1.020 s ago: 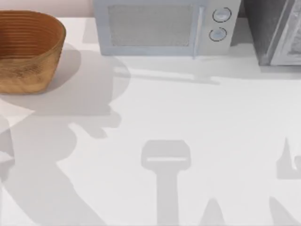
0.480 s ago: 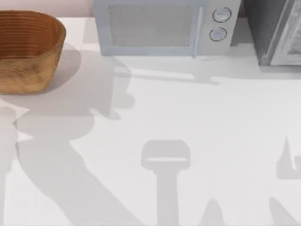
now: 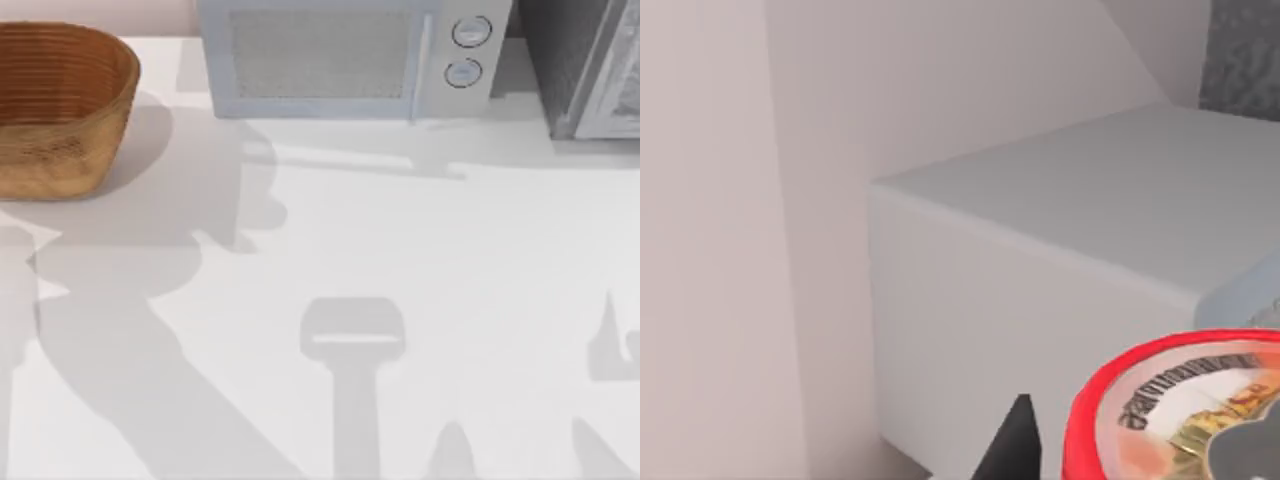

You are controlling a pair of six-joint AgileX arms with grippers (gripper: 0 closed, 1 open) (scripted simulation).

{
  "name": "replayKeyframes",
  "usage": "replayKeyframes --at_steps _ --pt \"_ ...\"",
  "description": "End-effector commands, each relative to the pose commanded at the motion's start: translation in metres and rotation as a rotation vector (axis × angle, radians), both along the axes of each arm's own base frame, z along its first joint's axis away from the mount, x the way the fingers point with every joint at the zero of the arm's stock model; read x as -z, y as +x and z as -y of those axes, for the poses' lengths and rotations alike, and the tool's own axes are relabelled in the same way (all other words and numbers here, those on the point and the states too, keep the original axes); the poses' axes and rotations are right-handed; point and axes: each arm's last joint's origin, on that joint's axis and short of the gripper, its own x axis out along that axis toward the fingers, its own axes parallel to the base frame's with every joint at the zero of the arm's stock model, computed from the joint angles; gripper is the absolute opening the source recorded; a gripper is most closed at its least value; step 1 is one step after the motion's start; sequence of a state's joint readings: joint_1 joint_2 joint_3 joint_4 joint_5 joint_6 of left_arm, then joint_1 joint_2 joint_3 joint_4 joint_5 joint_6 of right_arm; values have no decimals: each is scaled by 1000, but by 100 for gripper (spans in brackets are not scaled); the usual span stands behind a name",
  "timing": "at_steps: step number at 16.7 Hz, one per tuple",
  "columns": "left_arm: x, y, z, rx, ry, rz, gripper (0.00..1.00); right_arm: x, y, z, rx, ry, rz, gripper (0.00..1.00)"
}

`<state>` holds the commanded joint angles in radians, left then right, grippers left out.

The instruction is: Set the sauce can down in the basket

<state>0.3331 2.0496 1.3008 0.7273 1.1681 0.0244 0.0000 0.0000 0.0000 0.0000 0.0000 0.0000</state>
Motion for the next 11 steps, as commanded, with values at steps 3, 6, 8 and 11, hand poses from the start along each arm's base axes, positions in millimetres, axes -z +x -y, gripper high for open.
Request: replayKeyframes --at_steps 3,6,8,11 --pt "0 0 0 0 0 0 83 0 0 0 0 0 0 100" --pt "0 0 0 0 0 0 100 0 0 0 0 0 0 100" --pt "0 0 0 0 0 0 100 0 0 0 0 0 0 100" --pt "0 0 0 0 0 0 100 0 0 0 0 0 0 100"
